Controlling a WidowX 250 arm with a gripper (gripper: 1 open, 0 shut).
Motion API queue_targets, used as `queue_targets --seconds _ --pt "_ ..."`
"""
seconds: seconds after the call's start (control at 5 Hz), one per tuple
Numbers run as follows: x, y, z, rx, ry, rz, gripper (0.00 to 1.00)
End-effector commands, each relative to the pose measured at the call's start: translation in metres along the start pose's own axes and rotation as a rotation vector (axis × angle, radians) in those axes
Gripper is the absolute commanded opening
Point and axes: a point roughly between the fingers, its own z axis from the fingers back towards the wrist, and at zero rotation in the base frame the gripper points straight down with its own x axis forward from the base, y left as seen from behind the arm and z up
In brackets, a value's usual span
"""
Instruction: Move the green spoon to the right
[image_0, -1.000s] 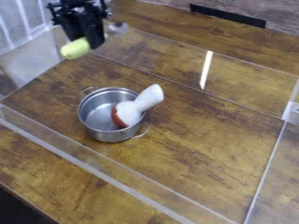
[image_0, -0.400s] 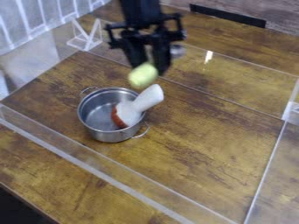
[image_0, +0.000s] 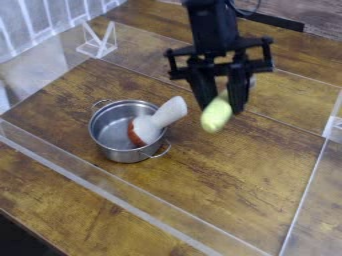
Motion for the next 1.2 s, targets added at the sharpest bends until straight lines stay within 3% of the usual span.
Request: queue_targets --seconds 0.0,0.2,0.4,0.6,1.0 --pt "-0.004 -0.021 0.009 -0.012 -0.071 -0.057 0.00" --pt "-0.004 -0.027 -0.006 0.006 -0.059 -0.077 0.00" --pt "0.004 -0.016 -0.029 0.024 -0.053 -0.091 0.00" --pt "0.017 -0.004 -0.032 0.029 -0.043 -0.103 0.00" --pt "0.030 0.001 -0.043 0.033 -0.049 -0.070 0.00"
